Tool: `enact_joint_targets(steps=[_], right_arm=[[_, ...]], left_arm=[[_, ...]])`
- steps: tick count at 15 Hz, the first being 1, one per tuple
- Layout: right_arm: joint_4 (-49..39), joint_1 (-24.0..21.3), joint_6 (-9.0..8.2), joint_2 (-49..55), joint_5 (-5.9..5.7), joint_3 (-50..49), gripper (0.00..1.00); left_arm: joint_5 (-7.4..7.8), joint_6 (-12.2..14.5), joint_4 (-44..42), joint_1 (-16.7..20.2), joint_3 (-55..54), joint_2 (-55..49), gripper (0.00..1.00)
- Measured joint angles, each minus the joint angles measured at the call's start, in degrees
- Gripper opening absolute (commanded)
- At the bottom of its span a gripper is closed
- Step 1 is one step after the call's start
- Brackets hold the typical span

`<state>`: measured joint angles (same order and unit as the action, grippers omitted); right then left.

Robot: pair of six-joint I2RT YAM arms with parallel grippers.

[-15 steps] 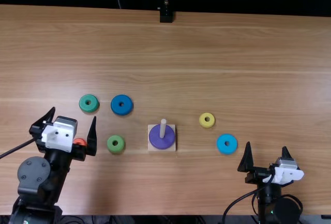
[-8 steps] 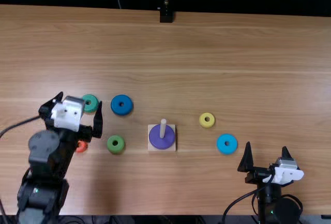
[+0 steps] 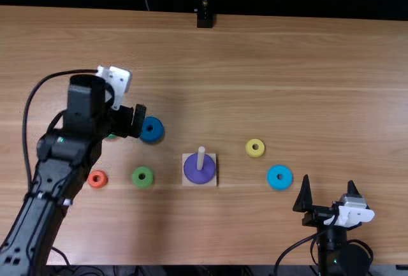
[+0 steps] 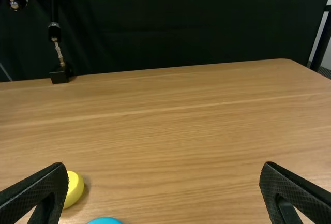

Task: Build the Hanoi tower: stack the rings onto the peg from bottom to top in this color order: purple, dark blue, light blue, dark green, light green, yellow, orange.

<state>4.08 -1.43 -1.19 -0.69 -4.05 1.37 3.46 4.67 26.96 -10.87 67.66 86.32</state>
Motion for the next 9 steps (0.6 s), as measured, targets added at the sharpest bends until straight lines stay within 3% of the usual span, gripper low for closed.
enact_joint_targets(steps=[5, 9], right_arm=[[0.0, 0.0, 0.00, 0.0, 0.00, 0.0, 1.00], [0.0, 0.0, 0.00, 0.0, 0.00, 0.0, 1.00]], left_arm=[[-0.04, 0.0, 6.2, -4.4, 8.2, 14.3, 1.00], [-0.35, 0.1, 16.9, -6.0, 13.9, 24.3, 1.00]])
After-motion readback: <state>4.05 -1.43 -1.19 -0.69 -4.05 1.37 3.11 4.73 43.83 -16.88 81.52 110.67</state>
